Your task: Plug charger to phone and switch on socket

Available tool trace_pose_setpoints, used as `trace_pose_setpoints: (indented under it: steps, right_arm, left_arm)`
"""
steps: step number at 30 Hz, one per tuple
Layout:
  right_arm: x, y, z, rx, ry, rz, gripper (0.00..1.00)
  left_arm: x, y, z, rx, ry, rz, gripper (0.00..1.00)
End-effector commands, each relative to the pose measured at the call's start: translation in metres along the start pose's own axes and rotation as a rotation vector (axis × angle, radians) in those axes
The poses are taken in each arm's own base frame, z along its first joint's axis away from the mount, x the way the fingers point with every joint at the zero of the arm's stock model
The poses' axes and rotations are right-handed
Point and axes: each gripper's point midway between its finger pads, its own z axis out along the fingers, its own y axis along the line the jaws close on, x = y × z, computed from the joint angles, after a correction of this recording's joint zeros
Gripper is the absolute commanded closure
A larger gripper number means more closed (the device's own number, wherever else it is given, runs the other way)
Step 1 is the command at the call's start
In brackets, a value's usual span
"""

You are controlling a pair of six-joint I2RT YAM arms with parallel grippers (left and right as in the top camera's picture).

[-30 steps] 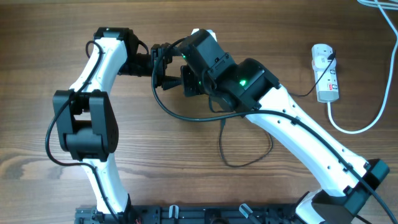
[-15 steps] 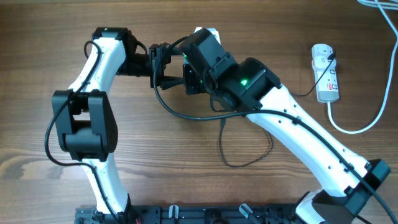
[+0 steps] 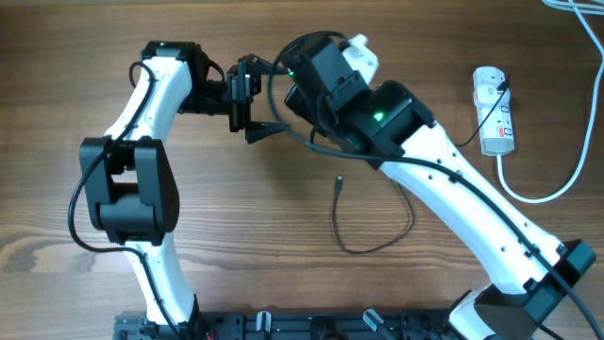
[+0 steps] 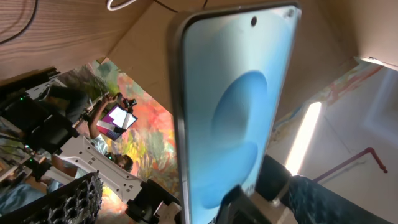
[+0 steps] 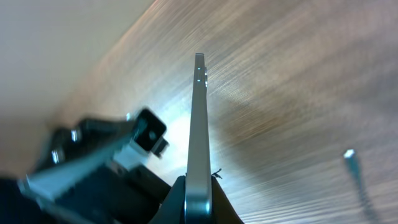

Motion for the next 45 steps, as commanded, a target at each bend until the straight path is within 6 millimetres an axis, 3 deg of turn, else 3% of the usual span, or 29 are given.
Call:
trace_pose_setpoints:
  steps: [1, 6, 10, 16, 27, 37, 42, 45]
  right_arm:
    - [-0.010, 0.009, -0.016, -0.046, -0.028, 0.338, 0.96]
    - [-0.008, 0.011, -0.016, -0.054, -0.013, 0.398, 0.96]
    - [-0.009, 0.012, -0.016, -0.058, -0.013, 0.415, 0.95]
    - [-0.004, 0.012, -0.014, -0.053, 0.016, 0.581, 0.96]
    - [0.004, 0.005, -0.004, -0.010, 0.034, 0.597, 0.96]
    - [0.015, -0.002, 0.024, 0.049, 0.032, 0.580, 0.96]
    - [0.020, 0.007, 0.023, 0.017, 0.042, 0.575, 0.96]
    - [0.020, 0.007, 0.023, 0.017, 0.041, 0.576, 0.96]
  left_arm:
    - [0.014, -0.012, 0.001, 0.015, 0.010, 0.060, 0.00]
    - [0.014, -0.012, 0.001, 0.015, 0.010, 0.060, 0.00]
    - [0.014, -0.012, 0.001, 0.016, 0.011, 0.055, 0.08]
    - [0.016, -0.011, 0.005, 0.009, 0.020, -0.005, 0.18]
    - [0.016, -0.010, 0.008, 0.003, 0.026, -0.012, 0.22]
    - [0.012, -0.013, 0.008, 0.001, 0.024, 0.060, 0.22]
    - [-0.005, -0.001, 0.007, -0.086, -0.044, 0.046, 0.23]
    - [-0.013, -0.004, 0.007, -0.097, -0.065, 0.068, 0.28]
